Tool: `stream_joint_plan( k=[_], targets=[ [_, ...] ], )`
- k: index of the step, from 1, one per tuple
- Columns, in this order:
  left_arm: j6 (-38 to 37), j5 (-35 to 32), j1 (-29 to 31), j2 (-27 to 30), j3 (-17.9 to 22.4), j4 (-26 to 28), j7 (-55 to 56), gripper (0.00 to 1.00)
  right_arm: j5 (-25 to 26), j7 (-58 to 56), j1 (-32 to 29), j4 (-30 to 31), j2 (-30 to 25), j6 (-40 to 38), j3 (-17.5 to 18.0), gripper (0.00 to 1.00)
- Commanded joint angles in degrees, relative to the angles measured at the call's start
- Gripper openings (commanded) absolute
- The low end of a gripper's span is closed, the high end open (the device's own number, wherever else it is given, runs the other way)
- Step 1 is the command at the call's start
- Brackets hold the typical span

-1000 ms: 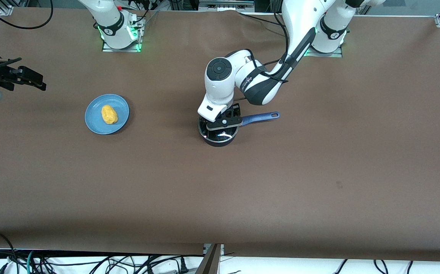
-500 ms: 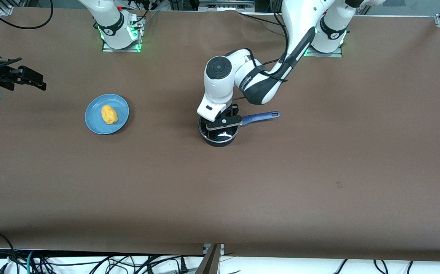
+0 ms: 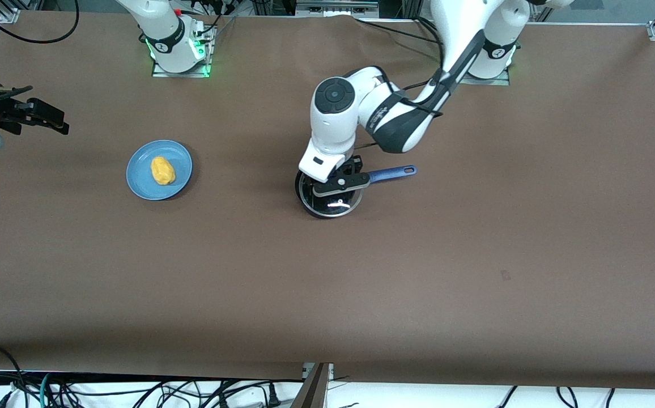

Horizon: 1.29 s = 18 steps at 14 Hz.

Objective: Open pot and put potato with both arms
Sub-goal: 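Lift the lid with the left gripper while the right gripper reaches the potato, then set down the lid with the left gripper while the right gripper grasps the potato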

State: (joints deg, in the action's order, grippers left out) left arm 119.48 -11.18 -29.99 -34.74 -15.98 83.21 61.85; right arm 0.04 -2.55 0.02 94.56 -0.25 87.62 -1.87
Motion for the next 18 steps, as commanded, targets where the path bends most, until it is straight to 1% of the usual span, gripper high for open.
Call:
stream_joint_plan(
  k=[1,2,4,6,7,9,10,11,13,14,16,18],
  targets=[
    [-5.03,2.39,7.90,5.63,-0.98,2.04,-12.93,0.58,-0.12,-0.17,-0.38,0.27,0.68,-1.74,0.82,0.99],
    [-6.96,3.26,10.97,7.38,-0.98,3.18,-19.59,0.57,-0.04,-0.26,0.06,0.71,1.47,-3.66,0.82,0.99],
    [-8.91,5.46,18.88,11.16,-0.63,6.51,-33.92,0.57,0.40,-1.57,2.25,2.02,3.41,-5.08,0.82,0.99],
    [-9.27,6.52,27.05,13.81,0.16,9.76,-50.25,0.58,0.67,-2.37,3.41,6.06,3.24,-2.82,0.82,1.00],
    [-9.27,6.52,29.61,14.34,1.64,11.17,-56.86,0.58,0.67,-2.63,3.58,9.12,2.98,0.07,0.90,1.00],
    [-8.05,6.79,32.00,14.26,6.47,13.81,-65.50,0.58,1.37,-5.17,3.58,17.55,0.70,9.81,2.22,1.00],
    [-5.95,7.83,32.88,14.00,8.93,15.04,-69.46,0.58,1.37,-5.36,3.58,22.03,-0.09,14.90,2.22,1.00],
    [-2.97,9.41,33.41,13.91,11.30,17.49,-74.28,0.58,1.37,-5.45,3.58,26.51,-0.53,20.43,2.22,1.00],
    [5.28,12.48,33.59,13.64,15.61,23.28,-82.47,0.58,1.37,-5.88,3.58,34.86,-1.15,30.98,2.31,1.00],
    [9.32,13.37,33.85,13.03,16.85,25.84,-85.11,0.58,1.37,-7.28,3.58,37.77,-0.72,35.21,2.31,1.00],
    [16.28,14.08,34.56,11.63,17.91,29.63,-88.11,0.59,1.37,-8.35,3.49,43.49,0.42,43.82,2.31,1.00],
    [18.76,14.17,35.52,9.87,18.27,30.69,-89.18,0.59,1.37,-8.44,3.58,48.77,1.74,52.44,2.22,1.00]
  ],
)
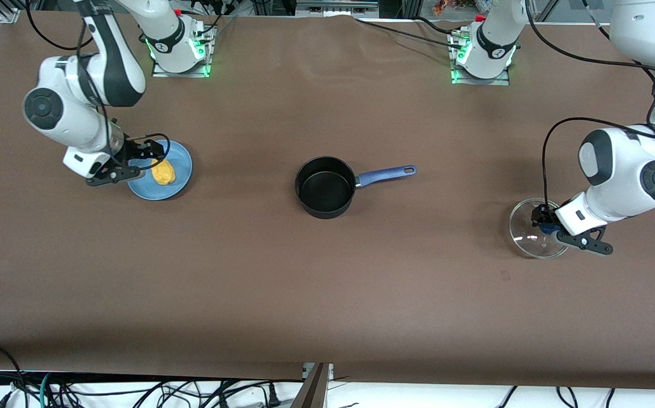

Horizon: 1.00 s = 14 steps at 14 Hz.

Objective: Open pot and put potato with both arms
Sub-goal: 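Set down the lid with the left gripper while the right gripper grasps the potato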

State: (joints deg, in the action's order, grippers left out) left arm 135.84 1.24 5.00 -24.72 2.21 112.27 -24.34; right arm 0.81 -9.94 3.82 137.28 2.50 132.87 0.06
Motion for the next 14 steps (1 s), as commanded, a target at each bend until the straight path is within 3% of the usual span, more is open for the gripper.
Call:
stream_joint_plan(
  k=[1,6,7,8,9,10,12,14],
  targets=[
    [3.19,1.74,0.80,-0.94,0.07,1.63,-2.99,0.60,0.60,-1.39,-0.31,7.55,0.64,10.71,0.29,1.00],
    [6.01,1.83,1.94,-3.76,0.07,1.63,-2.91,0.64,0.60,-5.43,-0.31,8.71,7.86,21.11,-0.15,0.98],
    [5.84,2.53,1.95,-3.76,0.07,1.46,-2.64,0.74,0.60,-5.52,-0.39,8.71,8.30,21.38,-0.15,0.89],
    [4.62,3.67,1.95,-3.24,0.07,0.85,-2.64,1.00,0.60,-5.61,-0.39,8.71,8.22,21.21,-0.15,0.63],
    [1.04,3.77,1.77,-1.14,0.07,-0.03,-2.29,1.00,0.51,-5.96,-0.39,8.62,8.13,21.03,-0.15,0.43],
    [-5.87,3.85,1.25,0.88,-0.01,-2.73,-1.68,1.00,0.60,-6.14,-0.39,8.54,8.04,20.94,-0.33,0.31],
    [-20.02,3.77,1.07,2.57,-0.45,-11.07,2.51,1.00,0.51,-7.02,-0.39,7.84,6.73,18.94,-0.59,0.26],
    [-31.11,2.98,0.63,4.06,-0.98,-18.55,7.88,1.00,0.42,-6.41,-0.39,4.60,4.45,11.49,-0.59,0.26]
  ],
)
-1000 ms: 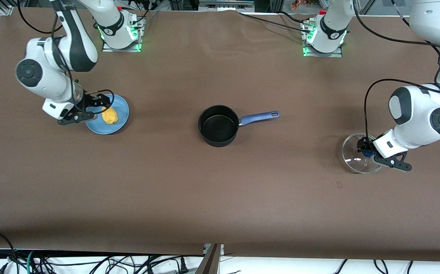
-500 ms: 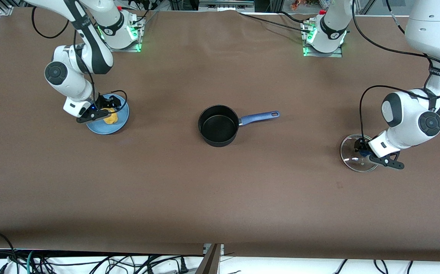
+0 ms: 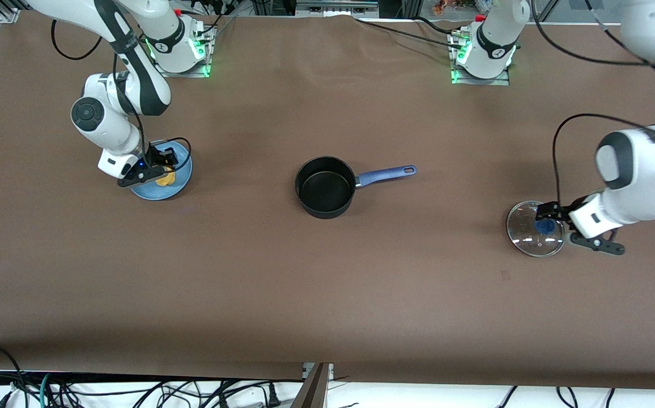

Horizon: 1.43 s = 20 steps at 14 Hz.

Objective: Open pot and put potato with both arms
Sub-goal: 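Set down the lid with the left gripper while the right gripper grasps the potato, then carry the yellow potato with the right gripper toward the black pot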

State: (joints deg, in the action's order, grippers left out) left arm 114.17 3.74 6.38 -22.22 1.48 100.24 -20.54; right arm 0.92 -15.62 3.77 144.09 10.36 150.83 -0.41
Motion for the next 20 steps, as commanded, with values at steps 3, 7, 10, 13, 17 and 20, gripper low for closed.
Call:
stream_joint_plan(
  k=[3,7,10,13,17,20],
  targets=[
    [-22.55,0.21,-1.28,4.72,-2.00,-15.49,11.38,1.00,-0.39,0.76,-0.25,-12.57,-4.48,-22.98,0.32,0.26],
    [-31.98,-2.33,-1.81,7.53,-4.20,-21.13,19.66,1.00,-2.14,10.76,1.15,-30.85,-1.50,-44.27,4.09,0.26],
    [-32.69,-2.34,-1.72,9.03,-4.12,-21.40,19.66,1.00,-7.84,24.18,7.81,-38.95,1.84,-48.17,5.07,0.26],
    [-32.78,-2.42,-1.89,9.56,-4.03,-21.40,19.66,1.00,-11.90,41.05,17.56,-49.12,9.90,-47.47,5.07,0.26],
    [-32.69,-1.98,-2.33,9.65,-4.12,-21.40,23.43,1.00,-11.64,59.01,28.73,-65.75,24.67,-43.10,4.98,0.26],
    [-32.78,-2.34,-2.42,9.65,-4.55,-21.40,23.35,1.00,-11.12,66.76,33.66,-67.45,30.40,-32.82,4.98,0.27]
  ],
)
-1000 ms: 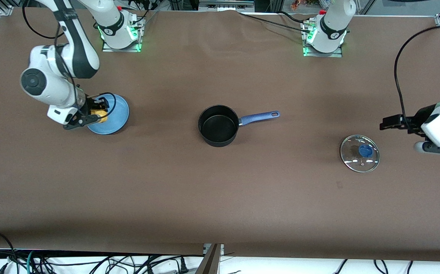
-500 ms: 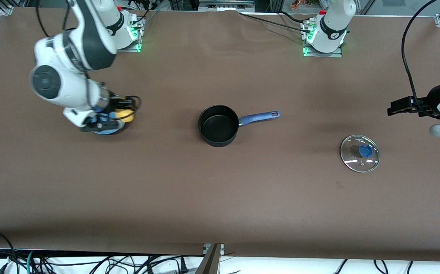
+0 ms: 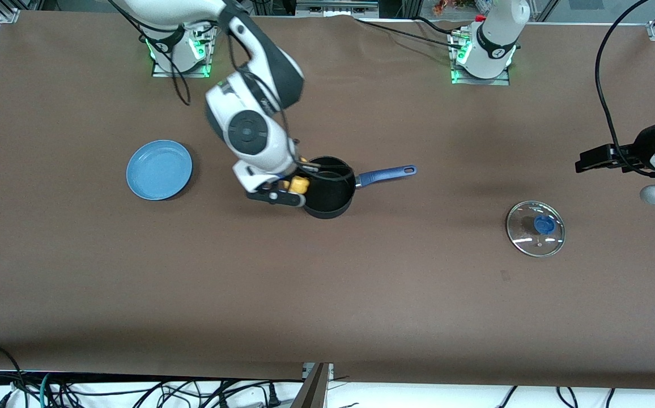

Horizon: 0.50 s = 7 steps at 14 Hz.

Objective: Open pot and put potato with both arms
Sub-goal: 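Lower the potato into the pot and open the right gripper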

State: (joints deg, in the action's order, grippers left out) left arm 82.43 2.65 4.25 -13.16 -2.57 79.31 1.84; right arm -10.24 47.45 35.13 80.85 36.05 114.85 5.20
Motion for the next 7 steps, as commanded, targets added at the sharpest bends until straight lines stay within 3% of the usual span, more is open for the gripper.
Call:
stream_joint_plan(
  k=[1,7],
  targets=[
    [-0.96,-1.33,-0.29,0.59,-0.59,-0.47,0.97,1.00,0.39,4.57,3.62,-4.12,5.95,4.75,-0.71,0.26],
    [-0.96,-1.33,-0.20,0.59,-0.51,-0.47,0.88,1.00,5.40,4.84,5.56,-3.95,12.19,5.21,-0.89,0.26]
  ],
)
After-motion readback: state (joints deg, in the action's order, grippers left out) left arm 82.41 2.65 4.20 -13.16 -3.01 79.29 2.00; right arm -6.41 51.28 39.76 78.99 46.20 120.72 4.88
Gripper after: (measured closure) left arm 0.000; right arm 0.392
